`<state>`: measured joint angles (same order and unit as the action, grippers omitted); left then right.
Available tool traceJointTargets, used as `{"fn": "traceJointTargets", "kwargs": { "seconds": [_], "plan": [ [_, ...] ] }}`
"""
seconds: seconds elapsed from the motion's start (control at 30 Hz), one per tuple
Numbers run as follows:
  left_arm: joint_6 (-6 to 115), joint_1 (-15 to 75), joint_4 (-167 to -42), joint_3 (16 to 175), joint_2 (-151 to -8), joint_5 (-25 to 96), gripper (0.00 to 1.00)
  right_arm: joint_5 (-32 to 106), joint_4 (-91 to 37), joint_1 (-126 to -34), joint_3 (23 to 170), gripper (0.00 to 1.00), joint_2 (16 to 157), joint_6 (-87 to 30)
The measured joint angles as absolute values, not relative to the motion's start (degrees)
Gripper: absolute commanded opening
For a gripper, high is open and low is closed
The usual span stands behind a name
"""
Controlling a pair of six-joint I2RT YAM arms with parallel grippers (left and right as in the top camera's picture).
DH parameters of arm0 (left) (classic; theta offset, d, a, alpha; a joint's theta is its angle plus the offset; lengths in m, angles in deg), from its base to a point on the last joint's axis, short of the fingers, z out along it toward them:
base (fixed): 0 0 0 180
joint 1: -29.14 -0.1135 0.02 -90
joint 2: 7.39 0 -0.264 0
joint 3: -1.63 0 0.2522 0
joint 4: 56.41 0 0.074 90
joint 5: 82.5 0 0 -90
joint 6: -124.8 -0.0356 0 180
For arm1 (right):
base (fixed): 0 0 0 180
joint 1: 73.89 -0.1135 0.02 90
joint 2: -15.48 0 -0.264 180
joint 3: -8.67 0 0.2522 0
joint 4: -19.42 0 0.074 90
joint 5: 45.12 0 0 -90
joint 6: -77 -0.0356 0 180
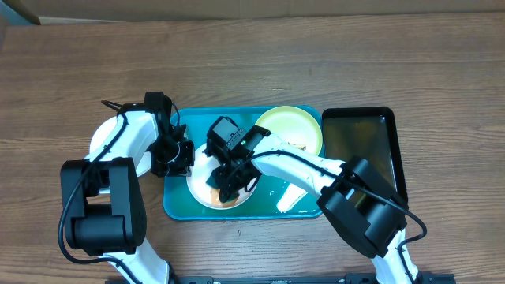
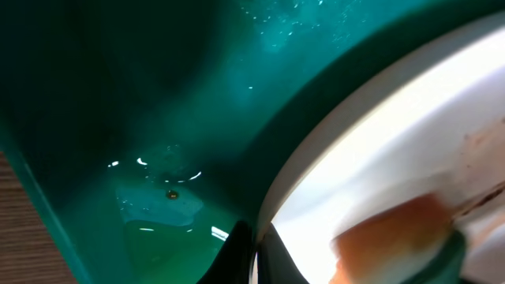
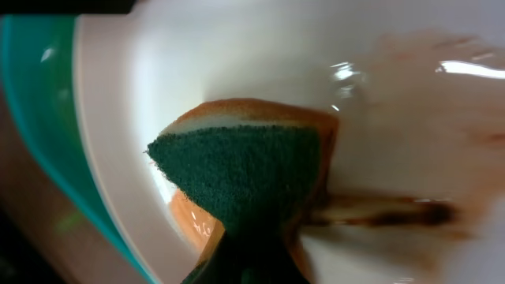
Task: Clean dirty plates on tray and stack at the side
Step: 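Scrub the white plate with the sponge while left gripper holds it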
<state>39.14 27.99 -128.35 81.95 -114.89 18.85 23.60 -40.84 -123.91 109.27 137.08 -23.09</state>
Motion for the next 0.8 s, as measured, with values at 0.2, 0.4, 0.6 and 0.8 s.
{"fn": "traceJointTargets", "kwargs": {
  "seconds": [0.2,0.4,0.6,0.8],
  "plan": [
    [39.14,28.02,-128.3,81.95,-114.89,18.87,0.04,19.14,-39.99,-124.28,109.32,0.04,137.08,-21.97],
    [39.14,28.02,-128.3,81.95,-114.89,18.94,0.04,22.55,-38.91,-124.35,109.32,0.04,137.1,-24.11],
    [39.16,27.99,-128.28,81.95,-114.89,19.05,0.04,29.89,-38.94,-124.28,109.41,0.04,137.1,-26.96],
    [39.18,27.99,-128.28,81.95,-114.89,19.03,0.04,40.82,-38.91,-124.11,110.32,0.04,137.1,-29.95]
  ]
}}
